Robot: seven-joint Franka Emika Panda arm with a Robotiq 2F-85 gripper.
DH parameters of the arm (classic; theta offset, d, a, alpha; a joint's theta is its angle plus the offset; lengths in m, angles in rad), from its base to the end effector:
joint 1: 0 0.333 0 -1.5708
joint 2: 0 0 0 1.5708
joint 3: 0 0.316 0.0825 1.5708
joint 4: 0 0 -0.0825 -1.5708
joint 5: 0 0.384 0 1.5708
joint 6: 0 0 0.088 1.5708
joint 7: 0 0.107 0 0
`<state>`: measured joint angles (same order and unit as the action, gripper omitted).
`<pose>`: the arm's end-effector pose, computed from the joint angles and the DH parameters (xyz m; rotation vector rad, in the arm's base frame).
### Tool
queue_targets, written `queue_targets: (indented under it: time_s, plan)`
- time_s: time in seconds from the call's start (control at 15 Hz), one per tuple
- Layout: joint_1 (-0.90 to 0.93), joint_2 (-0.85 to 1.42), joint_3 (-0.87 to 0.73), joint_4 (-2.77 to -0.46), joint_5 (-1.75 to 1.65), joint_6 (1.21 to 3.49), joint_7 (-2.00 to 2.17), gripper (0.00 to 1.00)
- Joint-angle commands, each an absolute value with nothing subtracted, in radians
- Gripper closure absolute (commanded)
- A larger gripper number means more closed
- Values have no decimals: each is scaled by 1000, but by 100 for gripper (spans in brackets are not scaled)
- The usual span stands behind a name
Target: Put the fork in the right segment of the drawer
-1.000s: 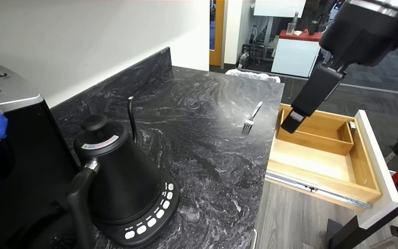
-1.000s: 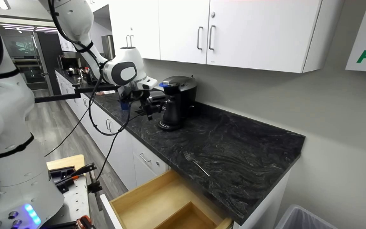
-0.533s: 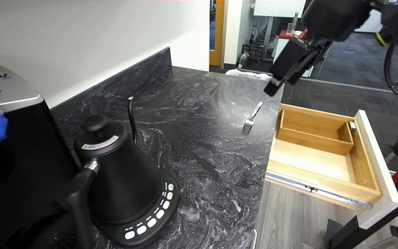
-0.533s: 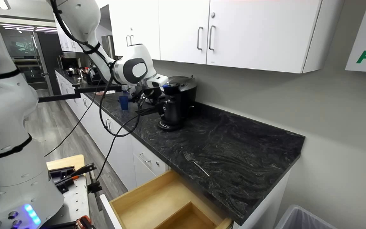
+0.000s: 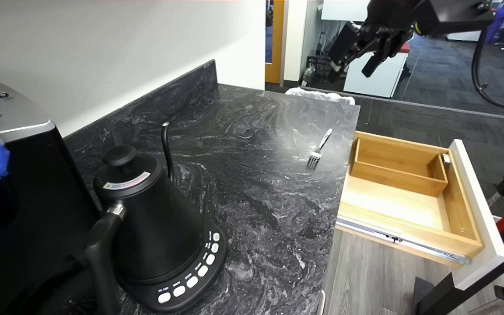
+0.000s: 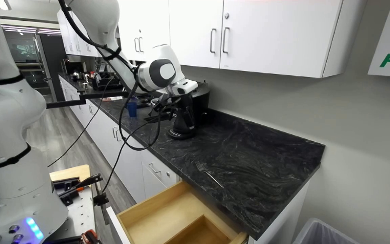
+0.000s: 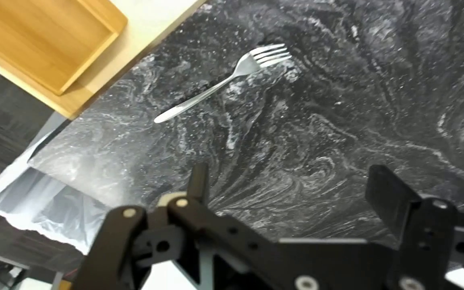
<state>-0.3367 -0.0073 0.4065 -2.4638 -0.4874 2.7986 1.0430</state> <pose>0.4989 0.0569 0.3293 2.9364 -0.8128 0.6321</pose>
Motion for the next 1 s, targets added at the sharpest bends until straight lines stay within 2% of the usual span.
queue_targets:
  time_s: [0.0,0.4,0.47,0.73,0.93]
  plan:
    - [-359,116,376,-2349,-575,2724,1184,0]
    - [-342,265,328,-2189,-510,2661,1265,0]
    - [-177,265,157,-2177,-416,2657,1235,0]
    - [-40,312,-13,-2149,-302,2628,1323,0]
    - [21,335,-79,-2161,-238,2617,1360,0]
